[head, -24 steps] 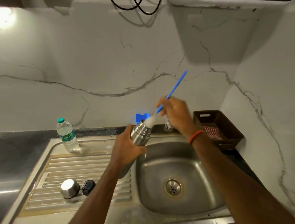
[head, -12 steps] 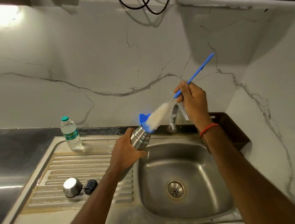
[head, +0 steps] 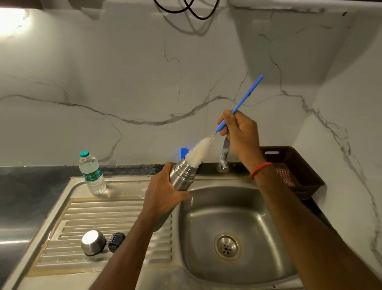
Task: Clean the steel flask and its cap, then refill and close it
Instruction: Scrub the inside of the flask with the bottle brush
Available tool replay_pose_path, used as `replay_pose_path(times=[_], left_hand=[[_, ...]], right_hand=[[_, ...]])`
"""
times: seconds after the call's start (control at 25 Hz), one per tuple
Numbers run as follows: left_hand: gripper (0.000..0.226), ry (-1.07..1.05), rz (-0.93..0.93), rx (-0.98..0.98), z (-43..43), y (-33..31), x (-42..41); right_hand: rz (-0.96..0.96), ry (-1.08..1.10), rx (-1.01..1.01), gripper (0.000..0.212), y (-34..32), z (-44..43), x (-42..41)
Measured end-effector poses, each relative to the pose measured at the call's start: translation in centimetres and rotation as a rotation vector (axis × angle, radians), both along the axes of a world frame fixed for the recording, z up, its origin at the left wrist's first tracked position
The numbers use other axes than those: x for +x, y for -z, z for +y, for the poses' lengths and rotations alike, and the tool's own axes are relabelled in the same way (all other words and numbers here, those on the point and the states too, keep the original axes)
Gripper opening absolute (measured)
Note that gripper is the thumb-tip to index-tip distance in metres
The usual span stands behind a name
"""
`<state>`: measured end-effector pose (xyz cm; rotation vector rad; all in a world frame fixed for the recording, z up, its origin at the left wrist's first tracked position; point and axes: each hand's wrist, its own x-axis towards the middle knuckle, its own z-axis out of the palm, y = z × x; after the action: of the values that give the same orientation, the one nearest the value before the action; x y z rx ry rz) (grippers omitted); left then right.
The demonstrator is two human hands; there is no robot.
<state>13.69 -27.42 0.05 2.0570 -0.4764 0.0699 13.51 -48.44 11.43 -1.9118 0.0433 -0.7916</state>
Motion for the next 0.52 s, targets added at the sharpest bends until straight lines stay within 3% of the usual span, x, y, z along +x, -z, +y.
replay_pose_path(times=[0.2,0.36,0.52], left_hand=[[0.079,0.042,0.006,-0.016,-0.1,0.8,-0.3],[0.076,0.021,-0.005,0.007,0.8,0.8,0.1],[0.074,0.026,-0.050,0.046,0.3,0.3,0.4]], right_hand=[[0.197,-0.156,-0.159,0.030,2.7,1.4,-0.9],[0.076,-0.018,-0.033,0.031,-1.8,-3.0,-1.0],[0.031,-0.006,0.071,0.031,-1.2,-1.8,-0.8]])
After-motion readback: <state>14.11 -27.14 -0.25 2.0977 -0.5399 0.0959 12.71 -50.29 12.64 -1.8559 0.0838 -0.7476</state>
